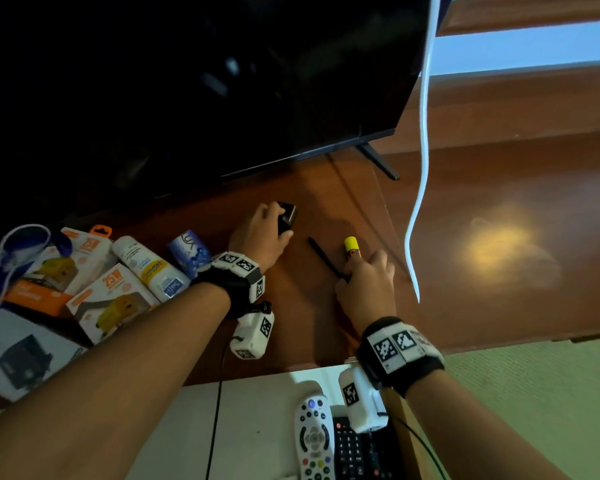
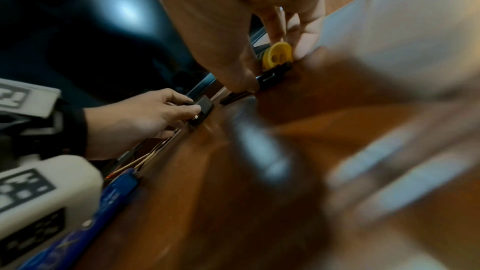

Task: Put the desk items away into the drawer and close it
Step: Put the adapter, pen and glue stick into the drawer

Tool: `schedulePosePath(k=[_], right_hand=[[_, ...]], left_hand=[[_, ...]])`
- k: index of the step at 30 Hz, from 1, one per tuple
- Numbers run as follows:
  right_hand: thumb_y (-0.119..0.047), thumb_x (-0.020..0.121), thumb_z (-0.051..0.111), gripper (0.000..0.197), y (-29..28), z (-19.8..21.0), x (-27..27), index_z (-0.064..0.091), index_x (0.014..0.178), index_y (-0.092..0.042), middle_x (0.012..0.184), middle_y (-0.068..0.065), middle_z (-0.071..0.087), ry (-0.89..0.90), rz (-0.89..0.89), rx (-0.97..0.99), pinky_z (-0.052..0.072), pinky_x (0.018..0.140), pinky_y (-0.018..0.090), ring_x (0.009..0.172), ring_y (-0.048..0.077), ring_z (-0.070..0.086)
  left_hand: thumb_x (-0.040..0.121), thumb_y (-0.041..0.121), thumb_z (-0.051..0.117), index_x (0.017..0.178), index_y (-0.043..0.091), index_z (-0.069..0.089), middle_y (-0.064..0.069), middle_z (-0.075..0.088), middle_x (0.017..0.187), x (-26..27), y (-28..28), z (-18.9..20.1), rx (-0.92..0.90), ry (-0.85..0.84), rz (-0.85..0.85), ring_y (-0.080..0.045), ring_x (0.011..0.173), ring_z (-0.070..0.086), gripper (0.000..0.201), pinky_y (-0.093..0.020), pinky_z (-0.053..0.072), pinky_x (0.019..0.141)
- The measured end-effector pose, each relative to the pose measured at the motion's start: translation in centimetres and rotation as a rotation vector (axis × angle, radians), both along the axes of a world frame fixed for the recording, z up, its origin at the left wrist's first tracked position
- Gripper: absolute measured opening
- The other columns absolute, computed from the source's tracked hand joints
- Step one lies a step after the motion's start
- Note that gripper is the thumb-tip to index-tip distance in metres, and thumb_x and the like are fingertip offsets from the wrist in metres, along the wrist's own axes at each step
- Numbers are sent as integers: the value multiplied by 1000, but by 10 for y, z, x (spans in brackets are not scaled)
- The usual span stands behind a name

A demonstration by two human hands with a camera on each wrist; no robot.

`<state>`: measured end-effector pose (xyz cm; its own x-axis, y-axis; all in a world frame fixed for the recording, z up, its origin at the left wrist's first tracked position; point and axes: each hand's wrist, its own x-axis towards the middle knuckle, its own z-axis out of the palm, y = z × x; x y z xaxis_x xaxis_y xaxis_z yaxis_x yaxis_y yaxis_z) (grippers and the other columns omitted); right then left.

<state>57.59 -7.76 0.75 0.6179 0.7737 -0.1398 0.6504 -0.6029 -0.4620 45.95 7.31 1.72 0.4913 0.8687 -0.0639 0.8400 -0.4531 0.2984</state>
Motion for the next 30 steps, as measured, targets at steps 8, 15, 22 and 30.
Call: schedulePosePath(k=[8,15,22,30], right_hand=[[-7,75,60,21,-74,3,-15,62,96,-3,97,14,42,83,-110,51,38,79,33,96,31,42],[1,69,60,42,-87,-4,-24,61,111,1,94,22,51,-94,33,71,36,69,39,84,37,47],[3,76,52,33,-87,-1,-24,58,108,1,106,26,48,-153,159,20,31,67,37,92,39,48],[5,83,45,26,-82,4,-30,57,106,0,100,25,50,-153,162,15,28,68,34,86,39,51]], left_hand=[[85,26,65,107,15,50,-8,56,118,-10,-49,9,-74,-126,102,-28,101,58,29,-33,43,68],[76,25,70,93,19,51,-4,57,106,-35,-127,4,-148,-243,138,-27,97,57,26,-35,46,74],[69,28,74,85,23,51,2,60,95,-69,-175,3,-248,-305,163,-19,86,57,28,-30,45,69],[65,21,79,79,21,53,5,61,86,-106,-197,-3,-342,-380,118,-14,76,60,29,-28,49,62]])
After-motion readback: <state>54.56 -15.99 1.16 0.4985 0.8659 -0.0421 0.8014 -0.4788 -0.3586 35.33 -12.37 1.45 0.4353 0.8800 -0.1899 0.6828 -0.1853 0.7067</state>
